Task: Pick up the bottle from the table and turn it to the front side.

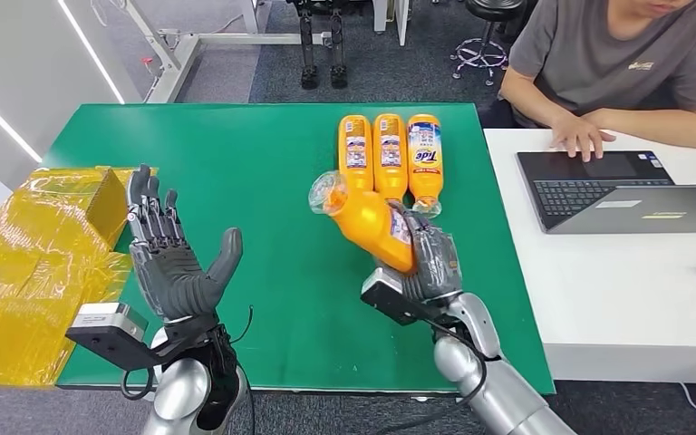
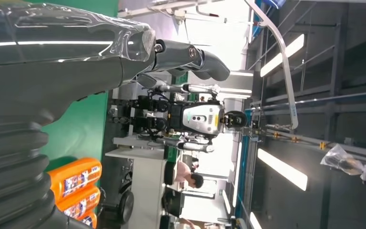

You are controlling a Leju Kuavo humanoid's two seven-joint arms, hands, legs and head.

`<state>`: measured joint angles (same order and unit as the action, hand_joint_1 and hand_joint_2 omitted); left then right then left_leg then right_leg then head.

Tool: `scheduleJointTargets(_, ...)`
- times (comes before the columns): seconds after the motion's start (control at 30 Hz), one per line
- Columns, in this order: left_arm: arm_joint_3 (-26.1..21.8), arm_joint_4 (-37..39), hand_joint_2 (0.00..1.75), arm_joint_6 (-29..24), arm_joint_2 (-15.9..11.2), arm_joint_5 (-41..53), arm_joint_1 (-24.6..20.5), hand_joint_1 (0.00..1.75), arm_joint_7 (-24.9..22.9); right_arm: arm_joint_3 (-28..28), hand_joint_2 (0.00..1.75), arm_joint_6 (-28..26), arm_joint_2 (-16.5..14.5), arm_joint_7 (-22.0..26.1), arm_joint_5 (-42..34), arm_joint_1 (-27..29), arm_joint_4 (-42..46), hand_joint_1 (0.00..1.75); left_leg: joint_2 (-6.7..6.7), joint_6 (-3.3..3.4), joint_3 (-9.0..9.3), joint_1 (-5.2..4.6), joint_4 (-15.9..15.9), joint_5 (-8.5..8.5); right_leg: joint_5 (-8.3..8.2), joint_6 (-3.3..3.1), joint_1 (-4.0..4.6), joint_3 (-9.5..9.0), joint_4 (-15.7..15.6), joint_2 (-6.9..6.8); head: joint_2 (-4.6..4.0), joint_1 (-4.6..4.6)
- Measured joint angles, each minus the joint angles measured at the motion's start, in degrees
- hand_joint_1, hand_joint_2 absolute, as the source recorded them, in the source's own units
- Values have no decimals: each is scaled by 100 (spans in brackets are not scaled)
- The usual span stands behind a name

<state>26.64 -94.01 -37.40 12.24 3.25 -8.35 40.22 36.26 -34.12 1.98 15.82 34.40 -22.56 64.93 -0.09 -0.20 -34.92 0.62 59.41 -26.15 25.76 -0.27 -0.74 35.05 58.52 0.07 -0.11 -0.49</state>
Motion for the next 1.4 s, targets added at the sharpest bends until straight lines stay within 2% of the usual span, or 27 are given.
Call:
scheduleJointTargets(0.07, 3, 0, 175, -31, 0, -22, -16, 0, 0, -194, 175, -368, -109, 398, -224, 209, 228, 175, 1, 1, 0, 0, 0, -2, 1, 0, 0, 1, 0, 1, 0, 1)
scheduleJointTargets(0.17, 16, 1, 175, 18, 1, -88, -54, 0, 0, -463, 175, -565, -299, 878, -427, 456, 467, 175, 5, -2, 0, 0, -1, -5, 1, 0, 0, 5, 0, 6, 0, -1)
scheduleJointTargets(0.33, 25, 39, 175, 426, 51, -243, -88, 0, 0, -787, 175, -587, -529, 1100, -461, 674, 657, 175, 6, -2, 0, 0, 0, -4, 0, 0, 0, 5, 1, 6, 0, -1)
scheduleJointTargets(0.47, 24, 284, 175, 1424, 185, -456, -110, 0, 0, -901, 175, -592, -629, 1075, -335, 782, 760, 175, 5, -2, -1, 0, 0, -4, 0, 0, -1, 5, 0, 6, 0, 0)
scheduleJointTargets(0.73, 23, 1034, 175, 2669, 349, -895, -384, 0, 0, -902, 175, -402, -709, 754, 5, 791, 788, 175, 7, -1, -1, -1, 0, -5, 0, 0, -1, 6, 0, 8, 0, -1)
scheduleJointTargets(0.97, 24, 1322, 175, 3129, 390, -880, -470, 0, -25, -768, 175, 135, -798, 364, 519, 539, 577, 175, 8, -2, -1, 0, 0, -4, 0, 0, 0, 8, 3, 10, 0, -2)
scheduleJointTargets(1.2, 10, 1473, 175, 3271, 409, -807, -494, 0, -74, -474, 175, 859, -876, 76, 852, 231, 263, 175, 7, -2, -2, 0, 0, -4, 0, 0, 0, 7, 3, 8, 0, -1)
scheduleJointTargets(1.4, -30, 1543, 175, 3272, 411, -803, -497, 0, -72, -363, 175, 961, -916, 47, 864, 49, 48, 175, 5, -2, -3, 0, 0, -4, 0, 0, 0, 7, 3, 7, 0, -2)
